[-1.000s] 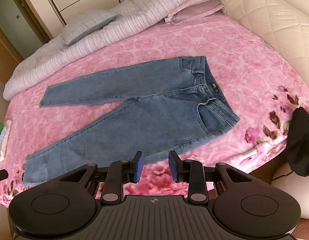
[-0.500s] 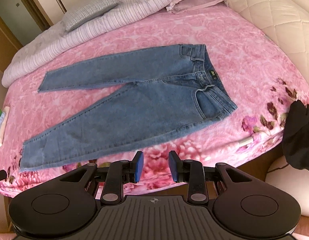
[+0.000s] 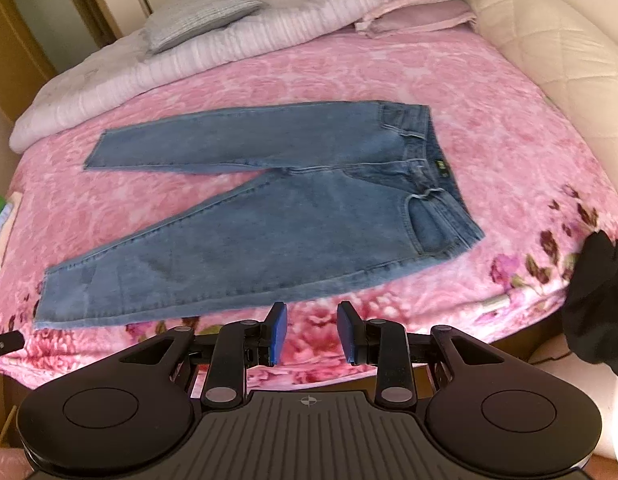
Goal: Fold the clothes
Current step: 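Release the jeans and raise both grippers away from the bed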
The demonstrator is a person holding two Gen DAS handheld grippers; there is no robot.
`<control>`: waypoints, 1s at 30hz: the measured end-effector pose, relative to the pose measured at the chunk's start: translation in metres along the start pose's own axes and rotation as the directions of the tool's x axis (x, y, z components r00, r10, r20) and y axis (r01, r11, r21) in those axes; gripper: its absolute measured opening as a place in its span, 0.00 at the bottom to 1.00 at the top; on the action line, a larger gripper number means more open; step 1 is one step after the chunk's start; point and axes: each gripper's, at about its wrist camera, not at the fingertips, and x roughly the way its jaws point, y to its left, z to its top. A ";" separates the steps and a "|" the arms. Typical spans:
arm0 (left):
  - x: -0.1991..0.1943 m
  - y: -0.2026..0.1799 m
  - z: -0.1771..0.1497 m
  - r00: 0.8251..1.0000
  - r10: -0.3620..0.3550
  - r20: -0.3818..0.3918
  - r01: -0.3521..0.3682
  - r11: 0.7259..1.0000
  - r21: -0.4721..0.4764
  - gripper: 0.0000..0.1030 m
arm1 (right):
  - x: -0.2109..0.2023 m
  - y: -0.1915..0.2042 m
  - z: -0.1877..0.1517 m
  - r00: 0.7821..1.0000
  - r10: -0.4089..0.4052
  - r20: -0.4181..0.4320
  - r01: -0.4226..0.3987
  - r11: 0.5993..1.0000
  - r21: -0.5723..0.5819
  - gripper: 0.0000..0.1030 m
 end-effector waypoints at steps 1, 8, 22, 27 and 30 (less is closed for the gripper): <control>0.000 0.000 0.000 1.000 0.003 0.001 -0.003 1.000 -0.002 0.38 | 0.001 0.002 0.001 1.000 0.005 0.000 -0.005 1.000 -0.007 0.31; 0.001 0.001 0.000 1.000 0.016 -0.014 -0.016 1.000 -0.018 0.38 | 0.007 0.010 0.007 1.000 0.020 0.001 -0.020 0.999 -0.041 0.31; 0.024 -0.009 0.015 0.998 -0.054 -0.043 0.056 0.998 0.036 0.38 | 0.033 0.005 0.009 0.997 0.014 -0.070 -0.015 1.000 -0.009 0.31; 0.047 -0.025 0.036 0.990 -0.137 -0.044 0.140 0.985 0.098 0.38 | 0.050 -0.011 0.016 0.996 -0.013 -0.090 0.018 0.998 0.056 0.31; 0.066 -0.042 0.057 0.984 -0.172 -0.047 0.178 0.972 0.152 0.38 | 0.058 -0.027 0.026 0.998 -0.015 -0.059 0.022 0.993 0.115 0.31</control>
